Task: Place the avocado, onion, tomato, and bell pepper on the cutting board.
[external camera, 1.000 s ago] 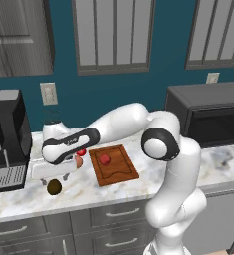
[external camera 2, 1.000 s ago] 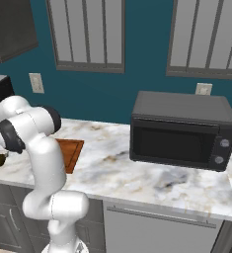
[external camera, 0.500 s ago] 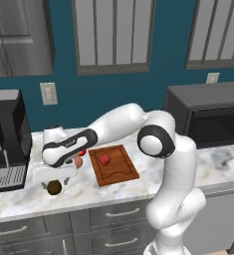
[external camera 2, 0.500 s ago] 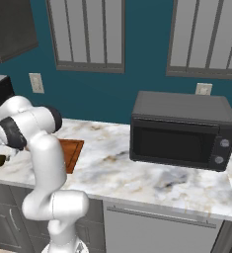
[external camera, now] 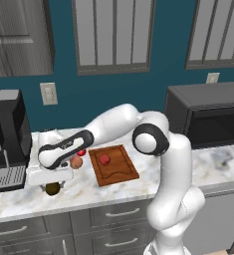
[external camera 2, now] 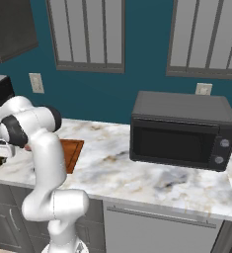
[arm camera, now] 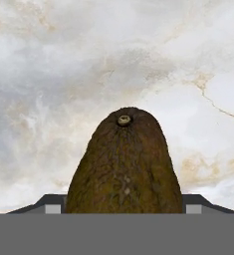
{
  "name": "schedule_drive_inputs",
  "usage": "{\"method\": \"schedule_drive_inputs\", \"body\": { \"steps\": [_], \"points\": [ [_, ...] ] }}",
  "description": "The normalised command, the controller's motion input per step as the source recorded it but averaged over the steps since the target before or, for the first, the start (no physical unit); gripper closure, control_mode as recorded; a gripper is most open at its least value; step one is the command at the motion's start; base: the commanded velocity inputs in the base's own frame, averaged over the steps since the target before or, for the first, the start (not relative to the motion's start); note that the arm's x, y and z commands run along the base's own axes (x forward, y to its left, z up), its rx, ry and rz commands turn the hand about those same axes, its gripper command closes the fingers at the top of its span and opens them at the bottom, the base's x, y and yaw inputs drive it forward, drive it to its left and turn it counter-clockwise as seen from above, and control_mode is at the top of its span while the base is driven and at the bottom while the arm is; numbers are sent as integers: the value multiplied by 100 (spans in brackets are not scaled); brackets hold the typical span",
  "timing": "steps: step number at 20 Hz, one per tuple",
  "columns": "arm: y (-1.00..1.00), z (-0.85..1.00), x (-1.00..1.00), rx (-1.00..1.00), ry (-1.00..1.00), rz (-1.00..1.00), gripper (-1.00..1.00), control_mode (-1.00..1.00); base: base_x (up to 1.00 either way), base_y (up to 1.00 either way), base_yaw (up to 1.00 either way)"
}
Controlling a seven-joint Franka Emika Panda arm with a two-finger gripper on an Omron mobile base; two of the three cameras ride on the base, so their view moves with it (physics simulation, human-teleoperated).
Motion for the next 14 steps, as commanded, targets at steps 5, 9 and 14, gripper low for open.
{"method": "schedule_drive_inputs", "body": {
  "steps": [5, 9, 14],
  "points": [
    [-5, 49, -30, -1, -5, -11, 100, -100, 0, 0, 0],
    [-10, 66, -31, -2, -7, -10, 100, -100, 0, 0, 0],
    [-45, 70, -37, -7, -11, -2, 100, -100, 0, 0, 0]
  ]
}}
